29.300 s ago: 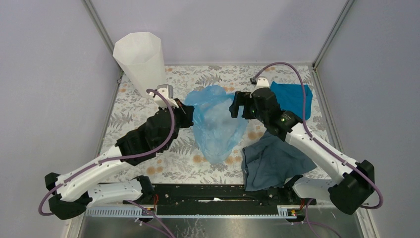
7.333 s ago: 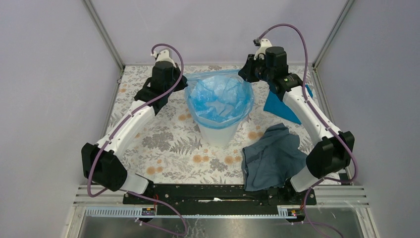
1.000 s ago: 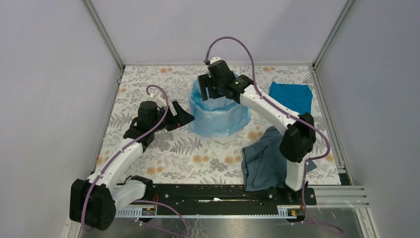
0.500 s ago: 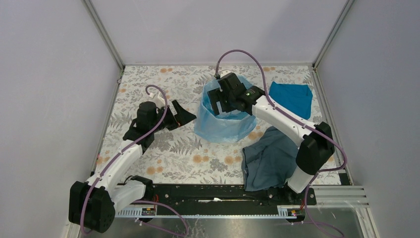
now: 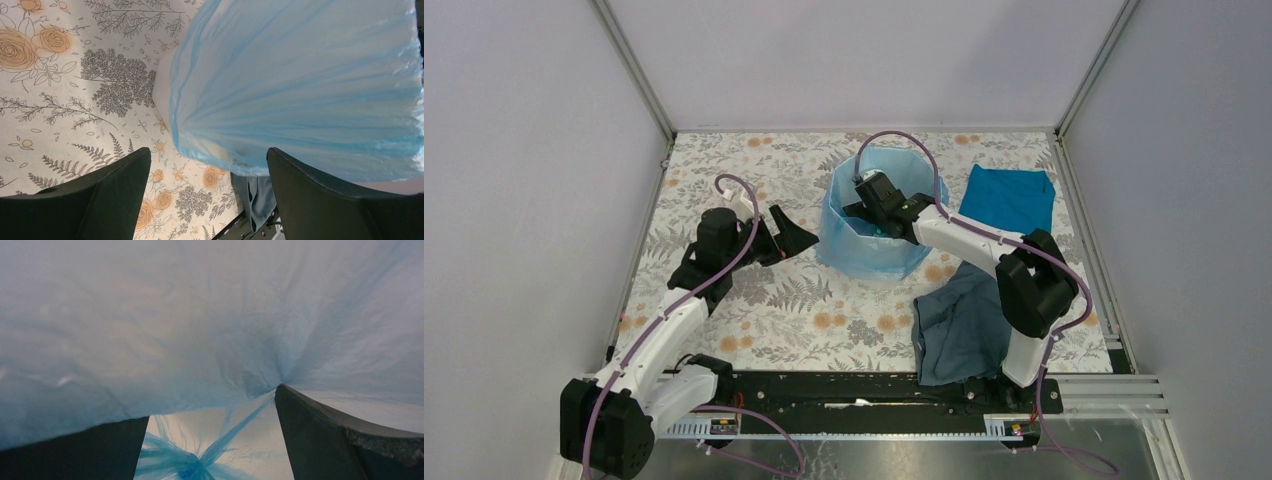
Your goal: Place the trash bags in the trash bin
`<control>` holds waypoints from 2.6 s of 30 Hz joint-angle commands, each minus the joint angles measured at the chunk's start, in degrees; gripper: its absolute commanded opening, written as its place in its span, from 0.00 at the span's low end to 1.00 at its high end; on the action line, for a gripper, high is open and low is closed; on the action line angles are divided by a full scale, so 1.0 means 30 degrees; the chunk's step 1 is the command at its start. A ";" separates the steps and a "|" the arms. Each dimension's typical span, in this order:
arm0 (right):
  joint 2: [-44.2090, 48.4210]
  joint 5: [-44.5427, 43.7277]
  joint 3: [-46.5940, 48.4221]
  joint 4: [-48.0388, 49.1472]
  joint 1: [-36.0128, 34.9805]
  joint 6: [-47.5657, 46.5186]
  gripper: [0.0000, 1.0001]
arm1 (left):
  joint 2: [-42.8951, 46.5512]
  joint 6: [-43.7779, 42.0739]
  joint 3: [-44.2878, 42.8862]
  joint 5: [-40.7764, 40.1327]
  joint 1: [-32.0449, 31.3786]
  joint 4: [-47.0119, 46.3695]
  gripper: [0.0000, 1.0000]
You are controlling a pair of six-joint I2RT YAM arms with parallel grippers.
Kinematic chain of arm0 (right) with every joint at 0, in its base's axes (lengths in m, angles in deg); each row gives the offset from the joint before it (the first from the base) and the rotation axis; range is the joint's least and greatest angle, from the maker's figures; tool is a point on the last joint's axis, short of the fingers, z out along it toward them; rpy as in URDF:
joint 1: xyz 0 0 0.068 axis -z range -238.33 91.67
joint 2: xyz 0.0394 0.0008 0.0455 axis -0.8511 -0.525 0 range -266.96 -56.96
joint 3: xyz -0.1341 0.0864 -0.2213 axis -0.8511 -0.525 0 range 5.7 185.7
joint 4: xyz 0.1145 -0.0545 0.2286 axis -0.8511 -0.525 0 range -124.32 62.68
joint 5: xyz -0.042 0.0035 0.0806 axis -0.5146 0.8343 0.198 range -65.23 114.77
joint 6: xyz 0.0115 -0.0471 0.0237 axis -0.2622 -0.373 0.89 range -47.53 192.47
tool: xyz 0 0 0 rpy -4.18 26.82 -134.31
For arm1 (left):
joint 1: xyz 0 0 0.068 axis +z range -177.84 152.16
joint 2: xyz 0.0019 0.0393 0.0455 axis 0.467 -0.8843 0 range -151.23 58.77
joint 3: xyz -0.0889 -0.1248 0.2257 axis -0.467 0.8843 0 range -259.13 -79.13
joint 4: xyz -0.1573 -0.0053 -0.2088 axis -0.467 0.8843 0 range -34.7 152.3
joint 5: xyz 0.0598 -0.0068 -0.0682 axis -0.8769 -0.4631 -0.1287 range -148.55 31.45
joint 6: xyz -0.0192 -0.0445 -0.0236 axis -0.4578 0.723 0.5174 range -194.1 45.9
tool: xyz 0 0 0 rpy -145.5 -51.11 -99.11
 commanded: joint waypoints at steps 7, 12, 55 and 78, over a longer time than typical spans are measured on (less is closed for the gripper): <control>0.0337 0.0360 0.0796 0.0453 -0.0107 0.0886 1.00 | 0.0324 -0.0479 -0.1028 0.0335 -0.0059 -0.0044 0.92; 0.2000 0.0097 0.1966 -0.1469 -0.0106 0.0940 1.00 | -0.0027 -0.0612 -0.1036 0.0571 -0.0040 -0.0043 0.92; -0.1735 0.0946 0.1863 -0.2150 -0.0496 0.0665 0.07 | 0.0818 -0.1725 -0.2283 0.0035 -0.0329 0.1747 0.94; 0.3429 -0.0107 0.7234 -0.6560 -0.0470 -0.1218 0.79 | 0.1178 -0.1825 -0.4770 -0.0248 -0.0332 0.5435 0.95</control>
